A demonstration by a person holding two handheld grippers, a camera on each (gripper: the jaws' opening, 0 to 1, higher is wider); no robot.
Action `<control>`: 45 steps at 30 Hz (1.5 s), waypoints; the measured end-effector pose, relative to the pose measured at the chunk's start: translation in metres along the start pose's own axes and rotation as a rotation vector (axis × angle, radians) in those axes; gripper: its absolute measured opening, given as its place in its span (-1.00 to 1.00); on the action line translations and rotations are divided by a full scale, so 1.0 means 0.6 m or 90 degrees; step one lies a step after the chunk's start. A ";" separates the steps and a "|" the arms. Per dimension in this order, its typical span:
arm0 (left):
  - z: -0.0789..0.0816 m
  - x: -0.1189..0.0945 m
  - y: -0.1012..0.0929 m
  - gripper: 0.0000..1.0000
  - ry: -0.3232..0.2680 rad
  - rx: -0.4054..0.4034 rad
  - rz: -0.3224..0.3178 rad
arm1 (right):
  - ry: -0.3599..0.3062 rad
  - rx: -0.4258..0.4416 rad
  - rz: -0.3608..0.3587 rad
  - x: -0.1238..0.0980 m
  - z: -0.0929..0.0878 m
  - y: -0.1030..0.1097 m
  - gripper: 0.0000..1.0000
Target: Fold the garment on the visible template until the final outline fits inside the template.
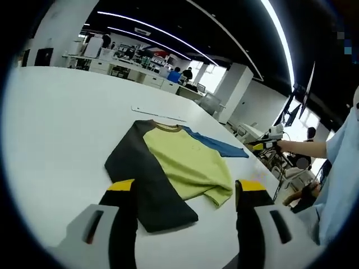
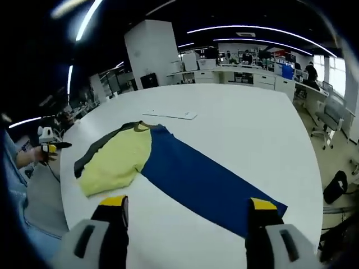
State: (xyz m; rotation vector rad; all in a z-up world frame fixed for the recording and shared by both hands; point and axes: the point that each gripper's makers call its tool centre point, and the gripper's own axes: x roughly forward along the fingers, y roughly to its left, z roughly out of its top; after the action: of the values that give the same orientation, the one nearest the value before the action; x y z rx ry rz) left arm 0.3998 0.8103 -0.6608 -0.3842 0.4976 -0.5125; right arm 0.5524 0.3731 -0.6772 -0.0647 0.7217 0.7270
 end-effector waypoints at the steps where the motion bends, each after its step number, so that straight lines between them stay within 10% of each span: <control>1: -0.003 0.001 -0.001 0.36 0.000 -0.006 -0.003 | -0.003 -0.004 0.004 0.000 0.002 0.008 0.73; 31: -0.037 0.005 -0.010 0.33 0.056 0.120 -0.058 | -0.037 -0.018 0.065 -0.009 -0.016 0.199 0.65; 45: -0.062 0.012 -0.007 0.23 0.084 0.228 -0.027 | -0.026 -0.027 0.074 -0.015 -0.018 0.217 0.64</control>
State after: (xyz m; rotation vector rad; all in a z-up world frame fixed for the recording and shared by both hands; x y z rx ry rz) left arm 0.3837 0.7948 -0.6916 -0.0175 0.5133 -0.6572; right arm 0.4598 0.4631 -0.6555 -0.0459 0.6749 0.8530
